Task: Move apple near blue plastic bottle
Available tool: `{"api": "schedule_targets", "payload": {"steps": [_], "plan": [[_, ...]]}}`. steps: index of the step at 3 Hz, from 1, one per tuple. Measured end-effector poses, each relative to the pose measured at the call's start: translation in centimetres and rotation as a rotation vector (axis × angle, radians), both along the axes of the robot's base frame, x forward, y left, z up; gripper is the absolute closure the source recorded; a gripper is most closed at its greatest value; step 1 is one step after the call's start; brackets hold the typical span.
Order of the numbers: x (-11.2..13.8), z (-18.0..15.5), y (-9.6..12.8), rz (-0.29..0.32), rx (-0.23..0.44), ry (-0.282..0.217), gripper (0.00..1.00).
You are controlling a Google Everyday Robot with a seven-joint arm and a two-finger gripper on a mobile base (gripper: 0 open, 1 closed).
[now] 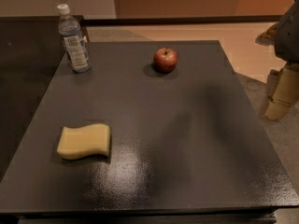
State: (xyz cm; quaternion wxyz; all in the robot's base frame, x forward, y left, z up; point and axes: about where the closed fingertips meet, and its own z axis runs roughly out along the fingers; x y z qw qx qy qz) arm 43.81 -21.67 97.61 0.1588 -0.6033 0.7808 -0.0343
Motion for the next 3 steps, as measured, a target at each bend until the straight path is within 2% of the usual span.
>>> {"api": "schedule_targets", "payload": {"steps": [1,2,3], "plan": [[0.0,0.0,0.0,0.000,0.000,0.000,0.00],[1.1,-0.3,1.1,0.032,0.027,0.014,0.00],[3.8,-1.5,2.8,0.063,0.072,0.024,0.00]]}}
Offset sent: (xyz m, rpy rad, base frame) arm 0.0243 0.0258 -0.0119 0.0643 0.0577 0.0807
